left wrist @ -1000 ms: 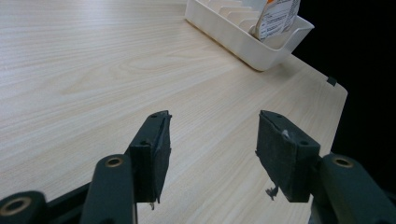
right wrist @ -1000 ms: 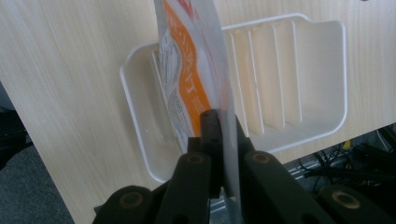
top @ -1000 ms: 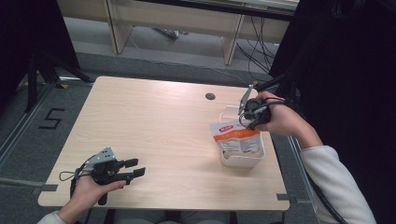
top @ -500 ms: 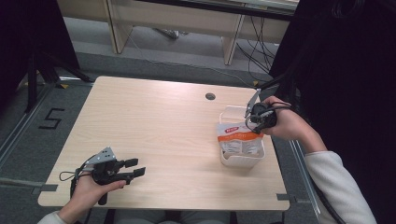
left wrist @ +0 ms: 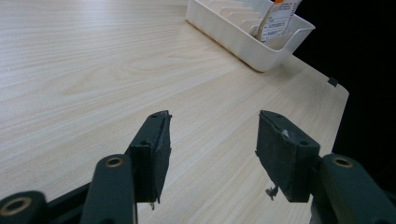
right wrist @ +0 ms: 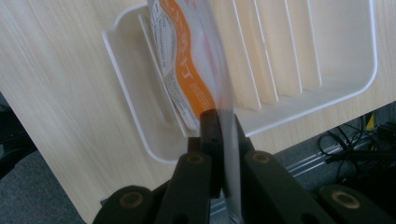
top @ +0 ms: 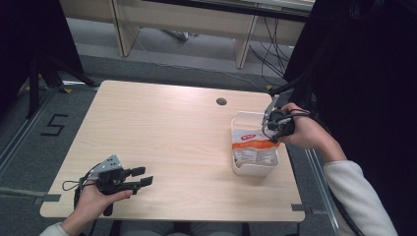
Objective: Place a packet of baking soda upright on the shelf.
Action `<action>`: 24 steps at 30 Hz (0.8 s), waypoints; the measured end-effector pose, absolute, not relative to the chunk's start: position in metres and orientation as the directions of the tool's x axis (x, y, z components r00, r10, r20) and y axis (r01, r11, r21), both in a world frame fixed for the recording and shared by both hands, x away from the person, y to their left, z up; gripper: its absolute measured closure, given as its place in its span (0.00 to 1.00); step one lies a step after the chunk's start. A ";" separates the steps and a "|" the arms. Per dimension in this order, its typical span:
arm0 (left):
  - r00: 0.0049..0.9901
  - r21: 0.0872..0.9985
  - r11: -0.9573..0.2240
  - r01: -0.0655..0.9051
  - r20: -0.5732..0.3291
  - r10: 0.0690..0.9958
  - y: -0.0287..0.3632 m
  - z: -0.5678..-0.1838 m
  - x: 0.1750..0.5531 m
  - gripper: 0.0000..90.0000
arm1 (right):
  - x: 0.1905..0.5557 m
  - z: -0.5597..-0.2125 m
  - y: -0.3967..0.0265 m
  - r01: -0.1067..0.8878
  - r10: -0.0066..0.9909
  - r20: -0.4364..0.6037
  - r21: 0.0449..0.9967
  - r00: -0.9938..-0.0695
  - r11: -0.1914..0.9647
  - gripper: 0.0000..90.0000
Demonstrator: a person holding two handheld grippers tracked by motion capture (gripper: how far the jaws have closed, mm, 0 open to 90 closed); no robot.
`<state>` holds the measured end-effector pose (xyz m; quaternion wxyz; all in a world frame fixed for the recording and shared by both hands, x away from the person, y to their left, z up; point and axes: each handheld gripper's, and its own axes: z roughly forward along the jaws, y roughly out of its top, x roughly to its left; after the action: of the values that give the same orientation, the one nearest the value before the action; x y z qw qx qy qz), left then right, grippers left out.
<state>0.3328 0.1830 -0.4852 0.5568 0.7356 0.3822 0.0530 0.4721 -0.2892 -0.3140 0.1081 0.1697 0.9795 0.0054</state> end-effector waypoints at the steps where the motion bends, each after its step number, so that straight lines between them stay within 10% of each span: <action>1: 0.702 0.860 -0.087 0.503 -0.348 0.622 0.183 -0.485 0.333 0.49 | 0.471 -0.314 -0.289 0.342 0.344 -0.205 0.046 -0.916 0.939 1.00; 24: 0.715 0.865 -0.090 0.493 -0.344 0.609 0.182 -0.486 0.334 0.49 | 0.458 -0.300 -0.236 0.220 0.303 -0.275 0.297 -0.912 0.929 0.59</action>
<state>0.3340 0.1821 -0.4860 0.5613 0.7365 0.3739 0.0515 0.4577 -0.2364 -0.3003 0.1601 0.1349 0.9691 0.1307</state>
